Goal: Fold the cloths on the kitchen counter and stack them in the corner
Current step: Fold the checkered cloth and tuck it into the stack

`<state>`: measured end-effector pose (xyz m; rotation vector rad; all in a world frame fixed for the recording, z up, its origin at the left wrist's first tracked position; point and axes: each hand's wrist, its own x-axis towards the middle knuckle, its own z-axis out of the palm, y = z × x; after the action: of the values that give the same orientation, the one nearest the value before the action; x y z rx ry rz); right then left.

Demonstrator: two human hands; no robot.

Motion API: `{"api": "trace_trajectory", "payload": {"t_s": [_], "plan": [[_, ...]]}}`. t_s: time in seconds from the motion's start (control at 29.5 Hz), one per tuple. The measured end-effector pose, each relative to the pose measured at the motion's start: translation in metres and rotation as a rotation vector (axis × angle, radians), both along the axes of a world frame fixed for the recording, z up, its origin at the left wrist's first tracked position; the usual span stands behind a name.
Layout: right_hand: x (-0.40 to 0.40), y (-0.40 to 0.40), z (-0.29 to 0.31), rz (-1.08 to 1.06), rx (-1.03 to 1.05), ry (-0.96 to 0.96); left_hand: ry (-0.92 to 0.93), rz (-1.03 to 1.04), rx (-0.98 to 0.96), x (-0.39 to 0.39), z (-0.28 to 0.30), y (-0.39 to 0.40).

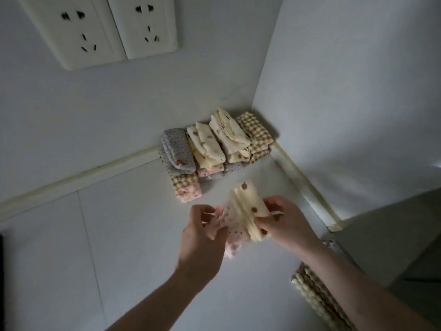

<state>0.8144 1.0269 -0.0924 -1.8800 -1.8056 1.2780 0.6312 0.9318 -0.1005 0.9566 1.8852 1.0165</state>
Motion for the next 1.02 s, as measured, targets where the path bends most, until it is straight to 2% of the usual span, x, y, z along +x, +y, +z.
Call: {"api": "trace_trajectory", "payload": {"t_s": [0.07,0.17,0.24,0.34,0.41,0.54,0.64,0.85,1.02], "plan": [[-0.017,0.016,0.020,-0.052,-0.006,0.156,-0.047,0.047,0.128,-0.027,0.028,0.021],[-0.050,0.049,0.044,-0.091,0.088,0.269,0.008,0.109,0.217,-0.074,0.061,0.065],[-0.075,0.073,0.053,-0.094,0.166,0.290,0.057,0.180,0.190,-0.101,0.071,0.099],[-0.113,0.101,0.060,-0.102,0.170,0.316,0.033,0.279,0.055,-0.134,0.060,0.142],[-0.133,0.112,0.056,-0.095,0.136,0.262,0.022,0.271,-0.047,-0.145,0.047,0.155],[-0.147,0.111,0.033,0.082,0.134,-0.033,0.156,0.227,-0.082,-0.128,0.036,0.148],[-0.146,0.107,0.026,0.079,0.195,-0.049,0.190,0.259,-0.054,-0.111,0.037,0.132],[-0.139,0.092,0.032,0.033,0.359,0.002,0.059,0.173,-0.032,-0.088,0.037,0.097],[-0.118,0.063,0.034,-0.026,0.374,0.057,-0.275,0.143,-0.109,-0.084,0.041,0.092]]}}
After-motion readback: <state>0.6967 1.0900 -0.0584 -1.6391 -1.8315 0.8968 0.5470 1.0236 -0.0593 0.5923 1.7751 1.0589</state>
